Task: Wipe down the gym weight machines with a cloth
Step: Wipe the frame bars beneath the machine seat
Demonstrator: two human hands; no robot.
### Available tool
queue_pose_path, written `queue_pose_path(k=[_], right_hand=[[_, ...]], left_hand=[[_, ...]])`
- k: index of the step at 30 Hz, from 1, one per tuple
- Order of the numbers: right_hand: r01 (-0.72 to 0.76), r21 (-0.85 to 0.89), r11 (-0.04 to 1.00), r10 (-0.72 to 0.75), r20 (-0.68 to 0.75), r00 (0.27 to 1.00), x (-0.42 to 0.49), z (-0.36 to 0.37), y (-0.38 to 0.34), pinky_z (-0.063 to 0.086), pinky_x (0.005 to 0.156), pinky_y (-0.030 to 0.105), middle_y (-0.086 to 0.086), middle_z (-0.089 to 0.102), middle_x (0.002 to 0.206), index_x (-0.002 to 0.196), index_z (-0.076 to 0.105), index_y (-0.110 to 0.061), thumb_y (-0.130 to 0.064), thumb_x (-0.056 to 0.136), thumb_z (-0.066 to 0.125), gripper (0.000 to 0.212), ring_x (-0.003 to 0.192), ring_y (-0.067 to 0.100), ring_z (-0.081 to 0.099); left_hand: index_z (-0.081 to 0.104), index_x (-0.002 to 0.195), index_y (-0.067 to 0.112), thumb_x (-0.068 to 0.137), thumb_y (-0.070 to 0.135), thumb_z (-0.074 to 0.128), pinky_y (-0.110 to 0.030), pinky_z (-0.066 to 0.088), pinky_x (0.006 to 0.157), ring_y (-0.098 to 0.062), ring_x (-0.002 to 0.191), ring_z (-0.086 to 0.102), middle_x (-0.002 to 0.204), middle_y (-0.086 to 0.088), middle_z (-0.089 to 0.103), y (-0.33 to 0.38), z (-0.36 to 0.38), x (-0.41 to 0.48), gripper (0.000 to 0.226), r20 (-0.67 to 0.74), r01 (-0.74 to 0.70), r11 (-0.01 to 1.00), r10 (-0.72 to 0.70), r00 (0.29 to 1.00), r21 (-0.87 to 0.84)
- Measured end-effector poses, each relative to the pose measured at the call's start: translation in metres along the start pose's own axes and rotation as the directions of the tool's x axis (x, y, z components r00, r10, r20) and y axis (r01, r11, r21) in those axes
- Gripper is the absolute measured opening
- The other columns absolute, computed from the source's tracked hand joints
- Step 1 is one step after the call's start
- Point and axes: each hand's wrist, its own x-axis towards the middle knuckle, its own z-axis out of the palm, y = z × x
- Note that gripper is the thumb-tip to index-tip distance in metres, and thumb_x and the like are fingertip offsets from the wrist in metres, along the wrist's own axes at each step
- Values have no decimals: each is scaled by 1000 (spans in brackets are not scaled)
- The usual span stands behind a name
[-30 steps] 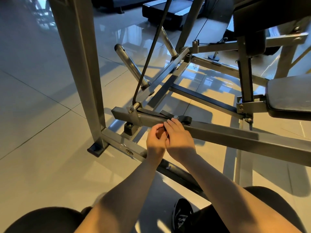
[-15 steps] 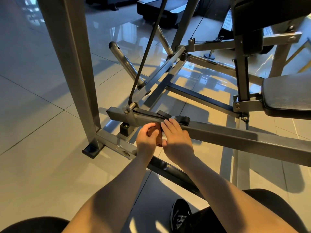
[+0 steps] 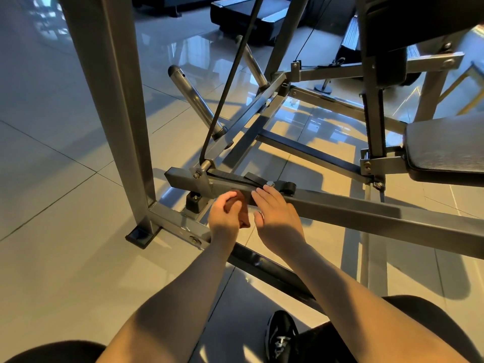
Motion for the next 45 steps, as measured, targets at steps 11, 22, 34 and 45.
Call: queue_pose_path(k=[11,22,34,45], right_hand=[[-20,51,999,19,25,1000,2,6,-12,19,125,39,4,42,158,152,42,-13,-27,106,37,49,153,23,22],[-230,451,863,141,221,965,-17,-1,-47,29,112,23,2,43,153,153,40,-21,-17,102,51,53,137,17,42],[-180,610,772,39,237,971,-22,74,-115,50,89,9,8,70,110,121,68,-2,-7,90,70,31,100,19,68],[-186,524,831,96,194,976,11,121,-104,44,89,19,20,69,114,124,66,4,-5,96,57,31,103,31,66]], left_hand=[[58,133,33,105,27,53,-39,53,103,-11,122,58,131,8,62,21,4,-8,30,20,28,997,-27,999,-65],[50,138,31,110,27,37,-29,53,89,-14,118,56,134,0,54,44,-28,-55,31,79,265,937,-254,964,-229],[46,132,42,105,39,46,-29,60,76,-8,107,62,125,13,58,-2,-116,-74,27,111,365,905,-349,931,-219],[47,144,30,104,26,51,-36,48,102,-25,125,50,139,-3,49,-80,-145,-5,40,-296,390,918,-354,887,70]])
